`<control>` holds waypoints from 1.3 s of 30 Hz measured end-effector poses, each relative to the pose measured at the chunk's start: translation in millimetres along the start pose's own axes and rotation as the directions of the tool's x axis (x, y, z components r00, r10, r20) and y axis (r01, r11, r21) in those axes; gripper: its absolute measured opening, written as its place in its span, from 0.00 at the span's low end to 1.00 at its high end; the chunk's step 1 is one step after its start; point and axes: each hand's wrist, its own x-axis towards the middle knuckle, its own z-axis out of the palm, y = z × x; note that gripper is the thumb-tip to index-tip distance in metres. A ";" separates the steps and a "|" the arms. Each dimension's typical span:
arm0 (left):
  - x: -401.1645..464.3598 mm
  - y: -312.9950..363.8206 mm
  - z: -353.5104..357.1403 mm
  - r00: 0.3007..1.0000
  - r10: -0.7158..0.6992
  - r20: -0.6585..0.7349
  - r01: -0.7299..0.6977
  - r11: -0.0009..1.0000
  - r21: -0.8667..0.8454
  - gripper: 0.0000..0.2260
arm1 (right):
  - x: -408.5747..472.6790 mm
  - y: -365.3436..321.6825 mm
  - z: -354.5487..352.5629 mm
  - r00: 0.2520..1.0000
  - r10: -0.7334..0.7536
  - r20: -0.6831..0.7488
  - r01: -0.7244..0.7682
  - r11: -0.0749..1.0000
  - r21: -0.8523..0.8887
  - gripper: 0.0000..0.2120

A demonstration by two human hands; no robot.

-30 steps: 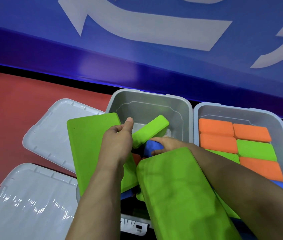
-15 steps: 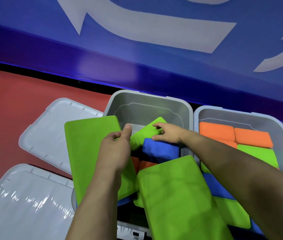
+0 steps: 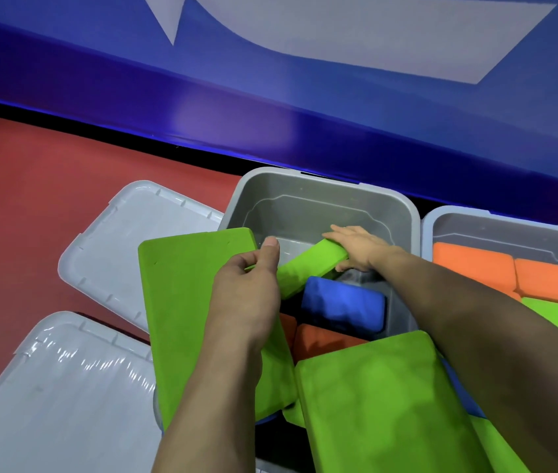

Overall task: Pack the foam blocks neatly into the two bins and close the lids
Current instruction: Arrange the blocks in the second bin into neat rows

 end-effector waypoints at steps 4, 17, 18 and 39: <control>6.0 -0.6 4.5 1.000 -0.011 -0.004 0.011 1.000 -0.011 0.14 | 19.9 7.6 15.2 0.999 0.012 0.042 -0.013 1.000 0.026 0.48; 8.1 1.6 12.3 1.000 -0.018 0.004 0.018 1.000 -0.011 0.15 | 0.2 10.5 -10.6 0.993 -0.004 -0.120 0.016 0.995 0.097 0.44; 7.1 2.1 11.8 1.000 -0.018 0.003 0.018 1.000 -0.013 0.15 | -1.1 8.7 -17.4 0.988 -0.004 -0.153 0.025 0.991 0.135 0.44; -14.6 4.0 -1.0 1.000 -0.022 0.010 0.023 0.999 -0.049 0.14 | 3.3 -67.8 -46.9 1.000 -0.024 0.010 0.023 0.998 0.057 0.59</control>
